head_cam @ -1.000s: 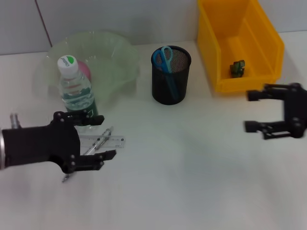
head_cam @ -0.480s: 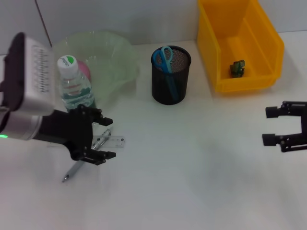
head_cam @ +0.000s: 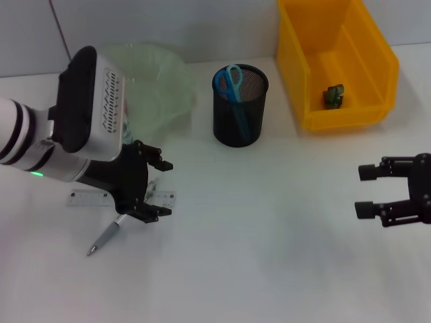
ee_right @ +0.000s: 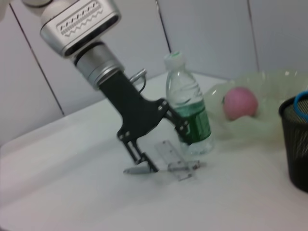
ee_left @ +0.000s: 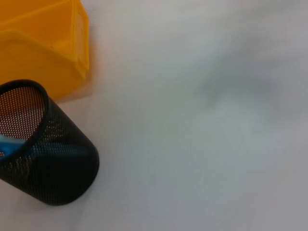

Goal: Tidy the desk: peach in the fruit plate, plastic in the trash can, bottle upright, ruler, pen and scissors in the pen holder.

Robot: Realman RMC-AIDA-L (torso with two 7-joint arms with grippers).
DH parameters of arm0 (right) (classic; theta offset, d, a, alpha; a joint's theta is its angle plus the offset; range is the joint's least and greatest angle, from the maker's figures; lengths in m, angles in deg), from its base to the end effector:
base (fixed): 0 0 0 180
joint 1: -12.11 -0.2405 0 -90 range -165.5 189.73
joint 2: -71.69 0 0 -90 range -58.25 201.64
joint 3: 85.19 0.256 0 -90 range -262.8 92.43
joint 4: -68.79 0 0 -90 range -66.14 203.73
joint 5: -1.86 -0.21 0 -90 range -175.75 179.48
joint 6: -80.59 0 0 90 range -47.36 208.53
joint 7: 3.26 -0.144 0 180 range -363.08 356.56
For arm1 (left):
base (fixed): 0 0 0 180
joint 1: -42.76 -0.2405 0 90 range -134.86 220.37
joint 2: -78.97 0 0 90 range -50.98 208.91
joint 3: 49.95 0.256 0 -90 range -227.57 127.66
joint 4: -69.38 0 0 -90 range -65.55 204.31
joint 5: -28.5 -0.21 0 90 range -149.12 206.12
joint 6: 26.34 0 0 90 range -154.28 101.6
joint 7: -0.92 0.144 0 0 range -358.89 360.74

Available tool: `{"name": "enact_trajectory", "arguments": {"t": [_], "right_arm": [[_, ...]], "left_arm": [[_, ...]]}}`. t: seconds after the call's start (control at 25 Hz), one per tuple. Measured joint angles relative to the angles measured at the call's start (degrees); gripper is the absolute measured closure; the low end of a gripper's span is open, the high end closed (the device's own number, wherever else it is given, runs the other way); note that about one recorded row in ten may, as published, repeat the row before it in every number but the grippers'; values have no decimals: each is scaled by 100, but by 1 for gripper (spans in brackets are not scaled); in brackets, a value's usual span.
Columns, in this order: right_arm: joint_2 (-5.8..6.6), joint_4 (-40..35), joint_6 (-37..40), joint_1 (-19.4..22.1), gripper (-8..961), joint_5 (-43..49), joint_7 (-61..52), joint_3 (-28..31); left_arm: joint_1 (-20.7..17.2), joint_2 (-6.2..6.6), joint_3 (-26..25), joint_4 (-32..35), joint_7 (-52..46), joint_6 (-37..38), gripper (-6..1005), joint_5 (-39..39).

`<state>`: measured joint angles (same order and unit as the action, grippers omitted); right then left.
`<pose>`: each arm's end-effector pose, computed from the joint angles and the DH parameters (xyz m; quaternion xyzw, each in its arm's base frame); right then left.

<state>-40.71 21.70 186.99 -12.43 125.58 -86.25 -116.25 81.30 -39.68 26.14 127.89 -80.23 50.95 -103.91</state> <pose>0.3040 0.2877 0.0797 -0.9496 0.2276 0.1874 0.1068 -0.1839 0.3727 -0.0368 -0.9840 0.1303 0.0980 0.0716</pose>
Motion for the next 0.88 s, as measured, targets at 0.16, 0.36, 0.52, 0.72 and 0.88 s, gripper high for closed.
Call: {"name": "enact_trajectory", "arguments": {"t": [0.16,0.36,0.52,0.72,0.88], "right_arm": [[0,-20,-9,-13,133,58,-77,-30],[-5,9,-25,-45,133,62,-125,-34],[-55,-19,-27,-52,133,65,-167,-56],[-64,-16,-48,-50,133,65,-215,-88],[-64,-20,-63,-53,133,80,-249,-105]], "left_arm": [[97,-1,62,-94,96,-74,223,-114],[124,0,162,-151,138,-171,224,-268],[204,0,195,-317,208,-280,225,-290],[388,-6,215,-712,335,-492,226,-300],[486,-9,233,-873,439,-532,227,-307]]}}
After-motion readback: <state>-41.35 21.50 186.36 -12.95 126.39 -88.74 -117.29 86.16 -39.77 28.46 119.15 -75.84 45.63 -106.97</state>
